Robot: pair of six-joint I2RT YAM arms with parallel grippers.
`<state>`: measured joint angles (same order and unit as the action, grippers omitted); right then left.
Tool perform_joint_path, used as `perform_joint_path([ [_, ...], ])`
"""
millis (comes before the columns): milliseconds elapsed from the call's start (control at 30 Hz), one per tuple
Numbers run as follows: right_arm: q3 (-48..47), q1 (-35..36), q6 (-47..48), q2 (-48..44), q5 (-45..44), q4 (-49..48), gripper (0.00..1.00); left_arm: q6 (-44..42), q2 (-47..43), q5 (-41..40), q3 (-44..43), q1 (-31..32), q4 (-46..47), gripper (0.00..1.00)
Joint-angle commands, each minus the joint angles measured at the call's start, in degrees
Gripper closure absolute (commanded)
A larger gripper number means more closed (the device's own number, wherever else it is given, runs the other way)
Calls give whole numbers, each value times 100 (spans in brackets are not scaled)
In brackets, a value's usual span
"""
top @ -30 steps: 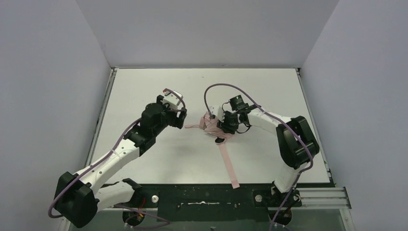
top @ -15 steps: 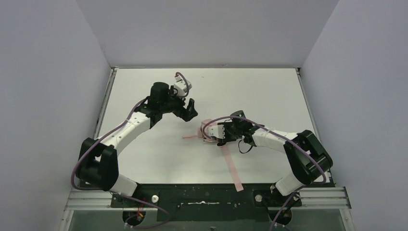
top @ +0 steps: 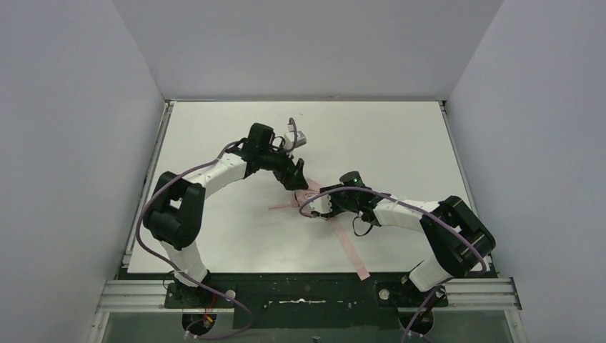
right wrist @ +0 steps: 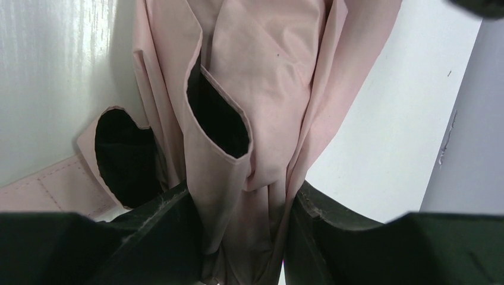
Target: Put away the umbrella
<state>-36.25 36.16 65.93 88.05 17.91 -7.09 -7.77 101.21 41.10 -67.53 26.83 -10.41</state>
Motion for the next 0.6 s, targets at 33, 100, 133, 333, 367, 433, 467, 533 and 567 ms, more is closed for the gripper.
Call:
perform_joint_path([
  [33,155,89,34,95,78,208,94,-770,464,609,-577,220,-657,8],
  [100,145,93,32,103,95,235,94,-1048,683,635,-757,322,-989,8],
  [133,138,93,28,107,106,249,94,-1124,783,642,-838,357,-1134,7],
  [333,159,98,-7,75,117,173,94,-1205,1207,543,-935,497,-1174,7],
  [367,168,101,-10,65,112,142,94,-1190,1259,544,-951,506,-1147,7],
  [433,187,104,-48,63,95,60,94,-1141,1364,575,-980,538,-1104,7],
  [467,194,102,-72,58,98,25,94,-1132,1407,594,-987,554,-1089,7],
  [533,190,105,-135,76,93,-55,94,-1117,1487,611,-989,604,-1088,7],
  [567,191,102,-170,95,90,-96,94,-1135,1517,597,-987,631,-1100,8],
])
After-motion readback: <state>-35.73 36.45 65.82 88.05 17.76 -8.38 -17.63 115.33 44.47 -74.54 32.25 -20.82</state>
